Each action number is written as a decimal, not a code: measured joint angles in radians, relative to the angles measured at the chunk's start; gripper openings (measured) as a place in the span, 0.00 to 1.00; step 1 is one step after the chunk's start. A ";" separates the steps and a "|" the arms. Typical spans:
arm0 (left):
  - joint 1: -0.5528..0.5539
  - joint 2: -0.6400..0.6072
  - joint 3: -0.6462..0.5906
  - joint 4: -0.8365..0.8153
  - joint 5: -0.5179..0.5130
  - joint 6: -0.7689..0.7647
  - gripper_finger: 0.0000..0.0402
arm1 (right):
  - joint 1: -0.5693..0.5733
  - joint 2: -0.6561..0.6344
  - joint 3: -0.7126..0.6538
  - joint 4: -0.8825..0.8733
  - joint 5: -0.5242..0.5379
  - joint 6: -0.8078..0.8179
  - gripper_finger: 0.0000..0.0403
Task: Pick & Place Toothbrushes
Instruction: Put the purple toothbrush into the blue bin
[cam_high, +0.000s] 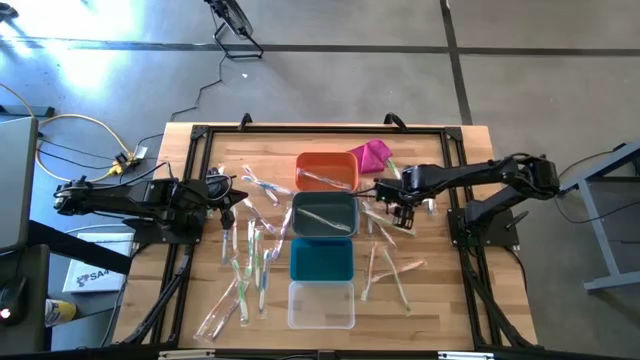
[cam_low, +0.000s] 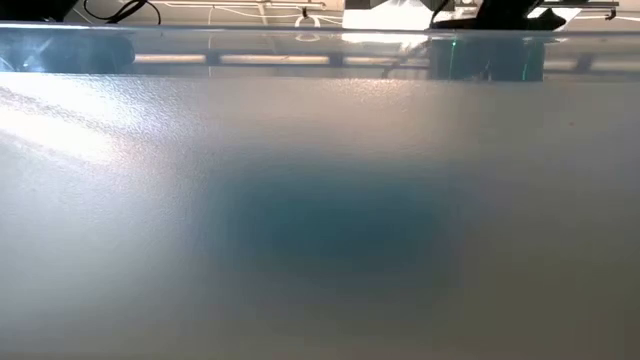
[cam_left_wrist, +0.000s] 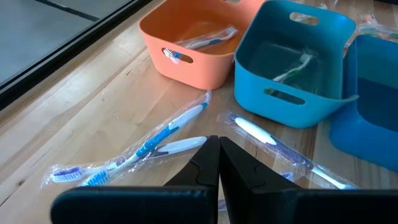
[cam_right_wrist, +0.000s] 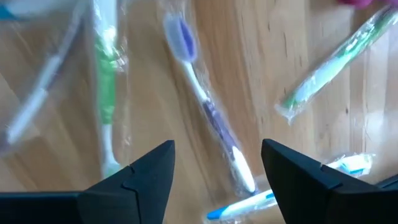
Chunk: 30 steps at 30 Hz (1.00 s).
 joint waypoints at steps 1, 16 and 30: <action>0.000 0.000 0.000 0.000 0.000 0.000 0.01 | -0.008 0.000 -0.007 0.001 0.000 -0.011 0.58; 0.000 0.000 0.000 0.000 0.000 0.000 0.01 | -0.127 0.000 -0.080 0.104 -0.090 -0.095 0.58; 0.000 0.000 0.000 0.000 0.000 0.000 0.01 | -0.137 0.000 -0.170 0.192 -0.068 -0.095 0.58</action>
